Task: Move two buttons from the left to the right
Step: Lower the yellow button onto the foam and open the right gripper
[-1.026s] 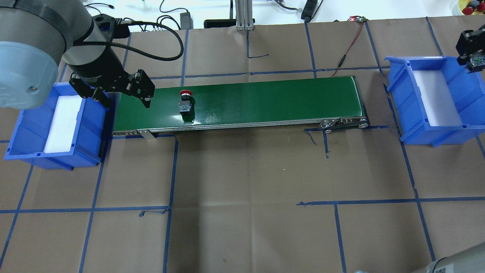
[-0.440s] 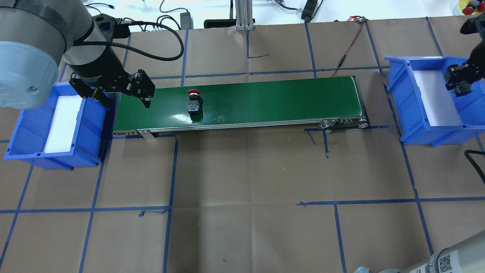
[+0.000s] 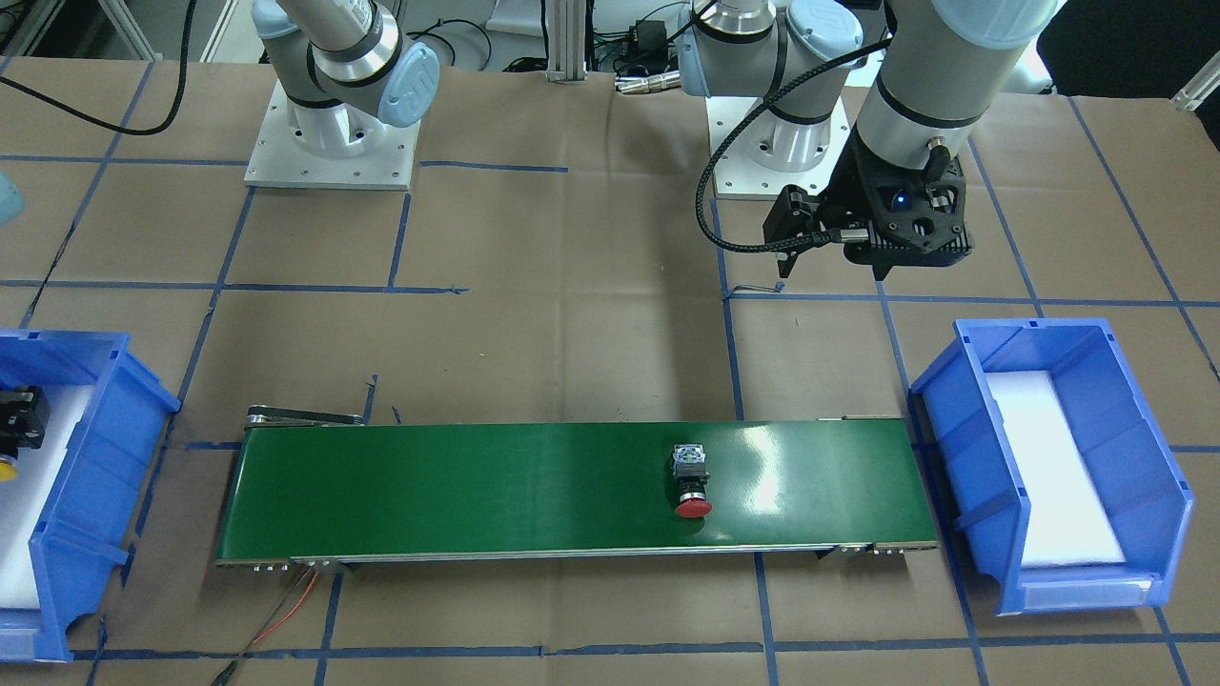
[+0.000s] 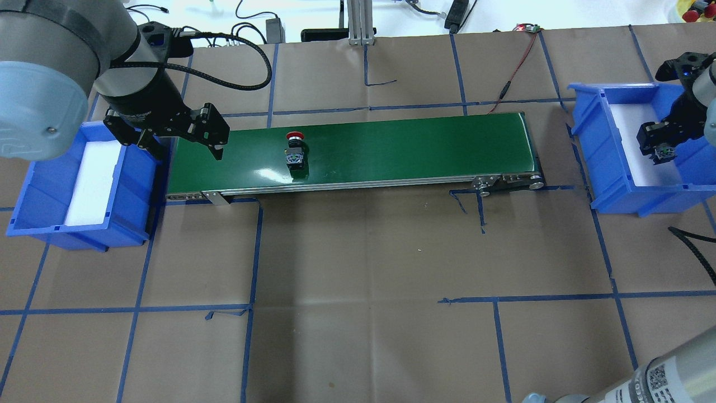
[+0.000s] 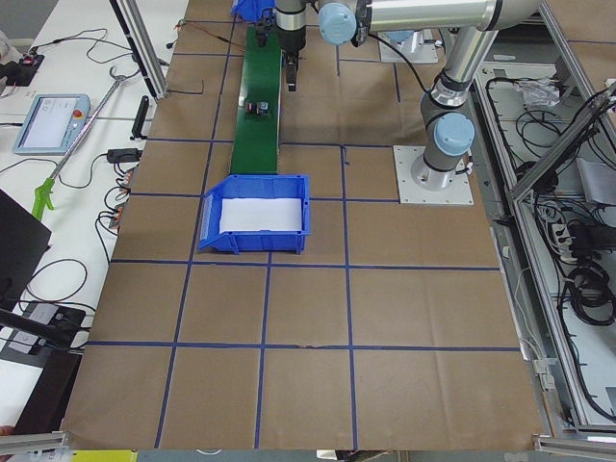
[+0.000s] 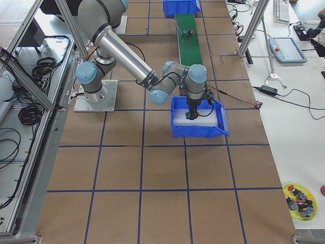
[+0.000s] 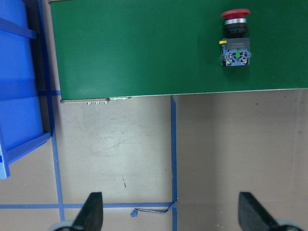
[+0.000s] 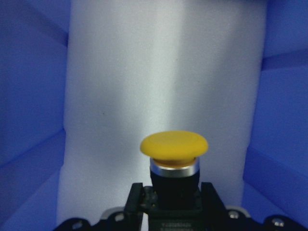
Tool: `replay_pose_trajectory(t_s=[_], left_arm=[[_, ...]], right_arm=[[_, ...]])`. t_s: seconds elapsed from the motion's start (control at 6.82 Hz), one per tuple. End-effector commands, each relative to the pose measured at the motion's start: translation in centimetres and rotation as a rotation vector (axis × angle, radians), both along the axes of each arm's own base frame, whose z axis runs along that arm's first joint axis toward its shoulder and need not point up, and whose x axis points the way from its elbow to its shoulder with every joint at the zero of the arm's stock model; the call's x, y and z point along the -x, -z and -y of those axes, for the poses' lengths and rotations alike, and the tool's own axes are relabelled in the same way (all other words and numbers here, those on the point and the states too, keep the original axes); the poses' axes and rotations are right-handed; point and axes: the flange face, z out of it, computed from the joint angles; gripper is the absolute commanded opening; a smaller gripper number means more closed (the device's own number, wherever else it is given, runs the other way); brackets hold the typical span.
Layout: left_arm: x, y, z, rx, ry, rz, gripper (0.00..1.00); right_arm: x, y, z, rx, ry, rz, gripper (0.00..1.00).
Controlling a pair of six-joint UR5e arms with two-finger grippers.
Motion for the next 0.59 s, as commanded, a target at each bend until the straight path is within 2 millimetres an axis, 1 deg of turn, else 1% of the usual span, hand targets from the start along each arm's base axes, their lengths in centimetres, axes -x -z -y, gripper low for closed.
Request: replay_pose_trajectory(t_s=[0.0, 0.15, 0.29, 0.44], left_arm=[[0.0, 0.0, 0.0, -0.001, 0.0, 0.0, 1.0], [0.0, 0.0, 0.0, -0.001, 0.0, 0.0, 1.0], [0.0, 0.0, 0.0, -0.001, 0.0, 0.0, 1.0], [-0.1, 0.1, 0.1, -0.002, -0.002, 0.0, 1.0]], right_arm=[[0.1, 1.7, -0.1, -0.037, -0.007, 0.015, 0.04], [-0.2, 2.5, -0.5, -0.052, -0.005, 0.025, 0.04], [-0.3, 3.7, -0.7, -0.074, 0.002, 0.039, 0.04], [-0.2, 4.5, -0.7, -0.085, -0.002, 0.045, 0.05]])
